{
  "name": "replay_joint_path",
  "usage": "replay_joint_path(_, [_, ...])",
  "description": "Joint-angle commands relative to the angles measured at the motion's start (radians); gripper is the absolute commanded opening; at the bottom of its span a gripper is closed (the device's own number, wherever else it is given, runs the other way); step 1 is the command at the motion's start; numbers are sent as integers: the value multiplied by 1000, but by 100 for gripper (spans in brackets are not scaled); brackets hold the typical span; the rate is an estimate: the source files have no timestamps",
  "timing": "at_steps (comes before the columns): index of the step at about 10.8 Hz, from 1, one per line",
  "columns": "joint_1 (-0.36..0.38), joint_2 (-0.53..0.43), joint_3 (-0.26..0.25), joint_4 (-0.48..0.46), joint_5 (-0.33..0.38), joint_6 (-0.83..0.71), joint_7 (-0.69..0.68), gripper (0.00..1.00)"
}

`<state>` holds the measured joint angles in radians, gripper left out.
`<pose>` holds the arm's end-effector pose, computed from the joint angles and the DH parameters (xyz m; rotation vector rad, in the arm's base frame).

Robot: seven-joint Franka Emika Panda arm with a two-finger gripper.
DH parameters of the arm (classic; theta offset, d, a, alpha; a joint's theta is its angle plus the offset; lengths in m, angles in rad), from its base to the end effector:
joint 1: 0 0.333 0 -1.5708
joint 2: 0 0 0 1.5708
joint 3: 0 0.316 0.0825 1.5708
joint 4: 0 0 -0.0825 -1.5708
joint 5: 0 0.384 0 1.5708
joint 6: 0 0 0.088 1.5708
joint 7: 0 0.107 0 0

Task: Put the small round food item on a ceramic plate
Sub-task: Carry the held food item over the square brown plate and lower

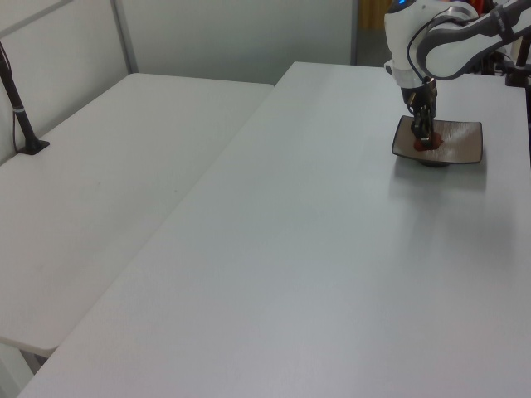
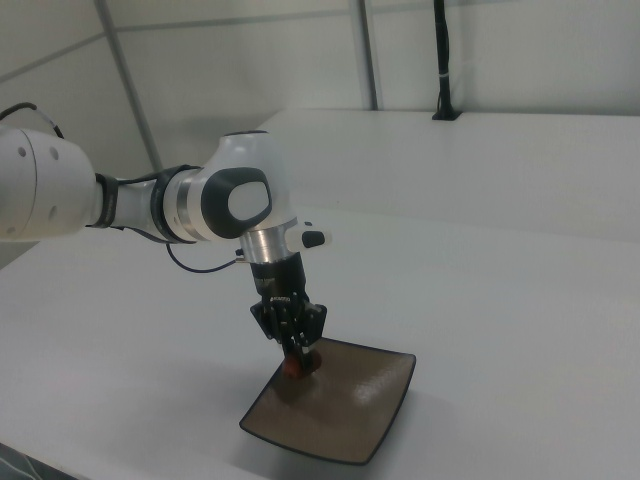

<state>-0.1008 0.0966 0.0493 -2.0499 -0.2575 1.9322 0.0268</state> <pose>0.5424 -0.0459 0.3783 2.9018 0.0572 -0.3151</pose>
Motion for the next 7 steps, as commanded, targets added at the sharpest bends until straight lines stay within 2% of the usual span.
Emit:
replay_joint_path(1, [-36,18,-3,-19,-23,86,-15,33])
replay_joint_path(2, [-36,25,-3,-19,-26,90,-16,62])
replay_joint_path(3, [-39,28,-3,-19,-28,90,-15,96])
replay_joint_path(4, [-39,32,-3,-19,-29,90,-15,100])
replay_joint_path(7, [-39,34,-3,-18,-29,90,-15,100])
